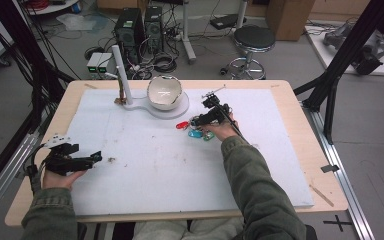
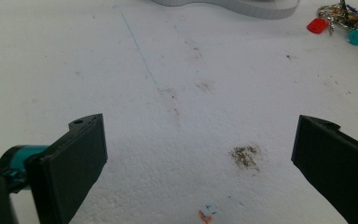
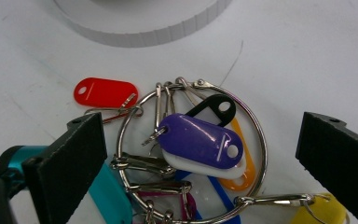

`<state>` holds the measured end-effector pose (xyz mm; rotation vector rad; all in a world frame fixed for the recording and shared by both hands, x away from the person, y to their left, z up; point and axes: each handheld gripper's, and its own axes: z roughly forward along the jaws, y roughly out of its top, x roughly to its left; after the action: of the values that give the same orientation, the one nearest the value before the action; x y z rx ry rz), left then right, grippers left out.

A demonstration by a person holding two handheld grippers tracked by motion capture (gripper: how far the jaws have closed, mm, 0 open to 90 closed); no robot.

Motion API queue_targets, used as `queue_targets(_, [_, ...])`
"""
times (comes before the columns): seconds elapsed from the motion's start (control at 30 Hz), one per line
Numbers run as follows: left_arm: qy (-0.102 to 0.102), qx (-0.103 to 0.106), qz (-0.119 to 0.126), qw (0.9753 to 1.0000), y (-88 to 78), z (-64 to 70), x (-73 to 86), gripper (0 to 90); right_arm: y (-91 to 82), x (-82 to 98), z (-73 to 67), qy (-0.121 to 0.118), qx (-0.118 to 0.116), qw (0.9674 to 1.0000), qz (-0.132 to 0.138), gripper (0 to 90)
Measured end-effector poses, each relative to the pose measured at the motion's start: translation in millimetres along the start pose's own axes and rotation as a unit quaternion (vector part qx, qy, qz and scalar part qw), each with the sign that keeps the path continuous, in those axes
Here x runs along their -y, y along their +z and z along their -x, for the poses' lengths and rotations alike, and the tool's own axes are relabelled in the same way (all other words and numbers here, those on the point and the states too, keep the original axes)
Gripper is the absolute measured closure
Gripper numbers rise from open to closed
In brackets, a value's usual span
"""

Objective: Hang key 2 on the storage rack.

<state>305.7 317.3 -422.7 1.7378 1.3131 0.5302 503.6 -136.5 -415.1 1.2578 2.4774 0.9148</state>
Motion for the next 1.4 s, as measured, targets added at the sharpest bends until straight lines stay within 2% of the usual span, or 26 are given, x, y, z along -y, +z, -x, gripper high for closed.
queue_targets(0.03, [0.000, 0.000, 0.000, 1.0000, 0.0, 0.0, 0.0, 3.7, 0.7, 0.0, -0.4, 0.009, 0.000, 1.0000, -0.003, 0.8])
queue_targets(0.1, [-0.001, 0.000, 0.001, 1.0000, 0.0, 0.1, -0.1, 3.7, 2.6, -0.5, 1.2, 0.012, 0.000, 0.9999, -0.003, 5.0])
queue_targets(0.27, [-0.001, 0.000, 0.000, 1.0000, 0.4, 0.6, -0.2, 3.7, 6.8, -1.3, 0.9, 0.022, -0.004, 0.9997, -0.011, 7.9])
queue_targets(0.33, [0.000, 0.001, 0.000, 1.0000, 0.4, 0.5, -0.2, 3.7, 8.2, -1.2, 0.2, 0.018, -0.008, 0.9997, -0.012, 15.9])
queue_targets(0.4, [0.000, 0.002, 0.000, 1.0000, 0.4, 0.7, -0.2, 3.7, 9.7, -1.0, -1.2, 0.015, -0.003, 0.9998, -0.016, 18.4])
queue_targets(0.5, [0.001, 0.001, -0.001, 1.0000, 0.4, 1.0, -0.2, 3.7, 11.9, -0.2, -2.8, 0.007, -0.006, 0.9997, -0.024, 28.7])
queue_targets(0.6, [0.000, 0.001, 0.000, 1.0000, 0.9, 1.1, -0.2, 3.7, 13.1, 0.2, -8.3, -0.013, 0.012, 0.9995, -0.025, 45.6])
queue_targets(0.67, [0.001, 0.003, 0.000, 1.0000, 0.9, 1.3, -0.2, 3.7, 13.2, -0.4, -10.4, -0.020, 0.000, 0.9996, -0.023, 46.5])
queue_targets(0.77, [0.001, 0.004, -0.001, 1.0000, 1.1, 1.7, -0.2, 3.7, 12.4, -0.2, -12.1, -0.025, 0.000, 0.9993, -0.029, 46.9])
queue_targets(0.97, [0.001, 0.004, -0.001, 1.0000, 1.2, 1.6, -0.2, 3.7, 10.8, -0.1, -9.5, -0.007, -0.014, 0.9994, -0.030, 47.0])
queue_targets(1.23, [0.003, 0.004, -0.001, 1.0000, 1.3, 1.3, -0.4, 3.7, 2.1, -2.2, -5.5, 0.011, -0.024, 0.9996, -0.008, 47.0])
queue_targets(1.3, [0.003, 0.005, -0.001, 1.0000, 1.3, 1.2, -0.4, 3.7, -2.7, -3.2, -4.3, 0.031, -0.032, 0.9990, -0.001, 47.1])
queue_targets(1.4, [0.004, 0.005, -0.001, 1.0000, 1.4, 1.5, -0.5, 3.7, -9.7, -4.7, -0.8, 0.045, -0.045, 0.9979, 0.011, 47.1])
